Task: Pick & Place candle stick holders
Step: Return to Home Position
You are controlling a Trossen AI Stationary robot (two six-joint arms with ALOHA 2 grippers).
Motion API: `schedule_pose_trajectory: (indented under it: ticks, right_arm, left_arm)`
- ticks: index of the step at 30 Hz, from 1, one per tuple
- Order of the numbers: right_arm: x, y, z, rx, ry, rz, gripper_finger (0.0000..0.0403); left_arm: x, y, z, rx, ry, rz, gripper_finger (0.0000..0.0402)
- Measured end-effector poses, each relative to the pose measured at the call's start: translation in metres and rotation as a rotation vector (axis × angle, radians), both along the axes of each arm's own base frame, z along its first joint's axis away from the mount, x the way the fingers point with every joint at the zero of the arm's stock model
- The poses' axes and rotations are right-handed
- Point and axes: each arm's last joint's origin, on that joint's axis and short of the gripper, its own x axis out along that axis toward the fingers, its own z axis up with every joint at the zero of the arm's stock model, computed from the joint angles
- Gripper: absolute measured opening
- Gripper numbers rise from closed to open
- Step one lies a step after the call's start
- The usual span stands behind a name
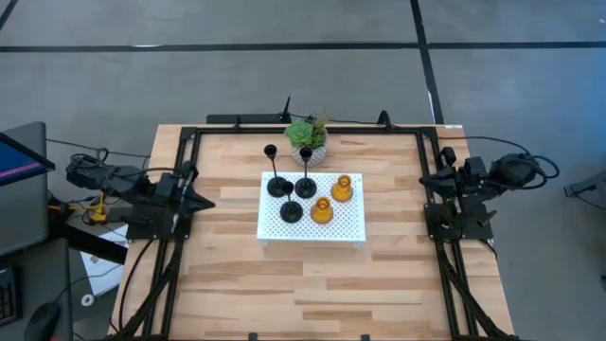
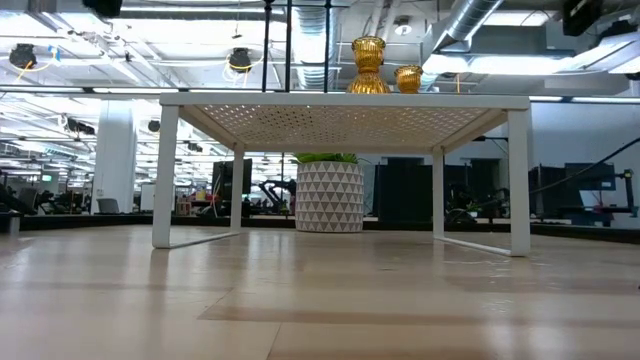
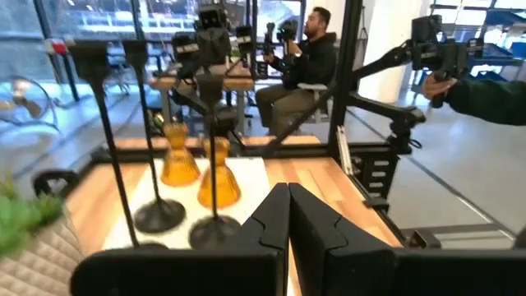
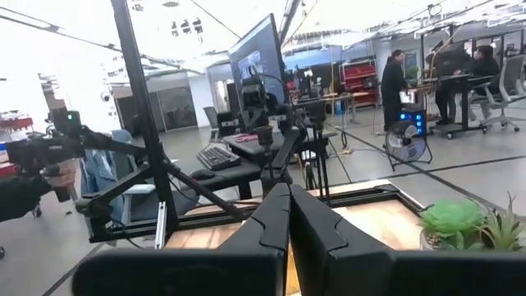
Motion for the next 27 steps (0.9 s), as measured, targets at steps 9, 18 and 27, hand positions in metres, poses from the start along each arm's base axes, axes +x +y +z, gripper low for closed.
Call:
schedule_pose_trajectory:
  ticks: [9,18,27]
  right_arm:
    - [0.011,0.007,-0.028,-0.065,-0.083,-0.022,0.0]
    - [0.022,0.015,-0.047,-0.028,-0.074,0.042,0.0]
    - [0.029,0.024,-0.058,-0.003,-0.22,0.15,0.0]
  left_arm:
    - [0.007,-0.004,-0.029,-0.065,0.043,-0.025,0.0007]
    - [0.013,-0.007,-0.036,-0.079,0.029,-0.025,0.0007]
    - [0.013,-0.007,-0.035,-0.081,0.02,-0.022,0.0007]
